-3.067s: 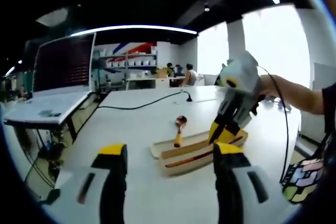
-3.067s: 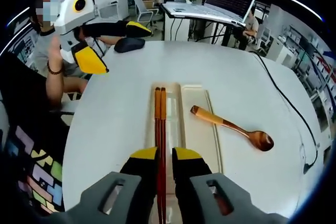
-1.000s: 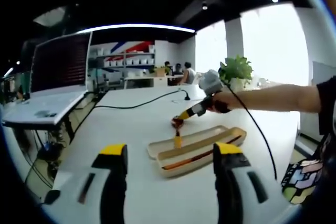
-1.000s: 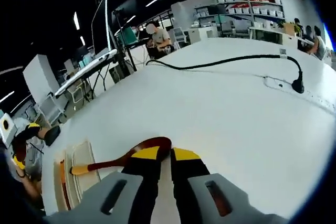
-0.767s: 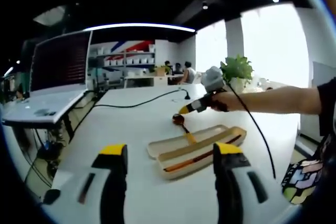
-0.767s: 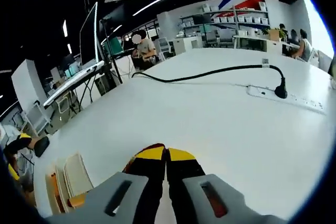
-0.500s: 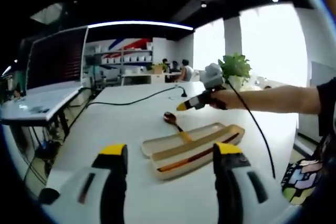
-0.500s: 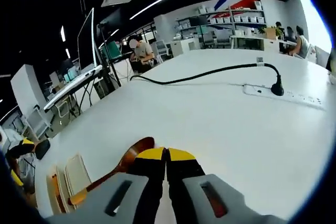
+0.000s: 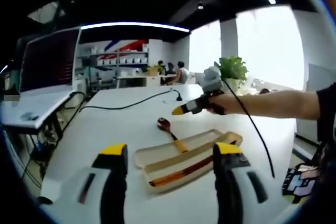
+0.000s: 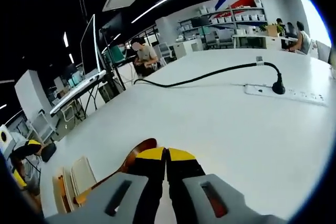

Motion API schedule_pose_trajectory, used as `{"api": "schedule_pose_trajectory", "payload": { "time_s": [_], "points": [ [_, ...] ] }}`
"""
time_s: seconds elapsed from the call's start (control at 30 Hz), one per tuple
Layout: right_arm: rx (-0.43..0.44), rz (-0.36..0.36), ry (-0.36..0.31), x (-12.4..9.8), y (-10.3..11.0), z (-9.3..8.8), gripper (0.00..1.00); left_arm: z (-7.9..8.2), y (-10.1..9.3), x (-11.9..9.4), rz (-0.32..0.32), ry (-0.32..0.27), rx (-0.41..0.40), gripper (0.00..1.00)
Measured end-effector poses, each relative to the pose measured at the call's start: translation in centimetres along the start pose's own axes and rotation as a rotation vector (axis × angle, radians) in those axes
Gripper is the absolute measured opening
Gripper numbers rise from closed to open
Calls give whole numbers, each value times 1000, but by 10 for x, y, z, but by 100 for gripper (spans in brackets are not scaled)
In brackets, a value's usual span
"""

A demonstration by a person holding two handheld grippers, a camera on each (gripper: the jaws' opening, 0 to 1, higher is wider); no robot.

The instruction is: Arrange the utensils inside the cutlery case until each visible utensil rests in its matching compartment.

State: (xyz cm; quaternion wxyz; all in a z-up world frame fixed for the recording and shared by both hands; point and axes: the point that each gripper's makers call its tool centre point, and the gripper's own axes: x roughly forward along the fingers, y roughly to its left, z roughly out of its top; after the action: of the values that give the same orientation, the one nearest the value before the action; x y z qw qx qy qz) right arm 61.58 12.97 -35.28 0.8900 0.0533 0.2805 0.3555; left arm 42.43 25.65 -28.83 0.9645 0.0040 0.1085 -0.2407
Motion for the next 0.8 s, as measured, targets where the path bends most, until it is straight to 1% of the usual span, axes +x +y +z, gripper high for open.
{"api": "schedule_pose_trajectory", "payload": {
  "time_s": [0.07,0.1,0.13,0.2,0.23,0.3,0.37,0.43,0.47,0.5,0.53,0.6,0.7,0.8],
  "points": [
    [-11,4,3,-2,2,-1,0,2,1,8,-1,7,-7,68],
    [-17,11,-3,-4,3,-1,0,3,-1,11,-13,12,2,67],
    [-21,30,-11,-4,6,0,0,4,-4,16,-42,19,7,67],
    [-15,46,-4,-4,9,-2,0,5,-8,26,-73,40,-22,64],
    [-12,49,-2,-4,10,-3,0,6,-10,31,-86,43,-20,63],
    [-3,53,2,-3,11,-3,0,3,-12,39,-103,68,-30,60],
    [9,59,-4,-2,12,-3,0,-1,-16,48,-120,99,-23,61],
    [14,61,-4,-1,10,-2,0,-2,-19,57,-126,111,-13,62],
    [10,61,3,-1,10,-3,0,0,-16,65,-139,121,16,62],
    [8,59,6,1,7,0,0,0,-17,69,-144,129,24,61],
    [7,58,4,1,5,1,0,-3,-22,70,-143,149,21,61],
    [7,60,5,0,4,1,0,-5,-25,76,-159,171,21,60],
    [2,57,0,-2,2,3,0,-6,-23,89,-164,209,13,57],
    [-2,68,2,-4,4,4,0,-10,-20,100,-156,244,31,56]
  ]
}}
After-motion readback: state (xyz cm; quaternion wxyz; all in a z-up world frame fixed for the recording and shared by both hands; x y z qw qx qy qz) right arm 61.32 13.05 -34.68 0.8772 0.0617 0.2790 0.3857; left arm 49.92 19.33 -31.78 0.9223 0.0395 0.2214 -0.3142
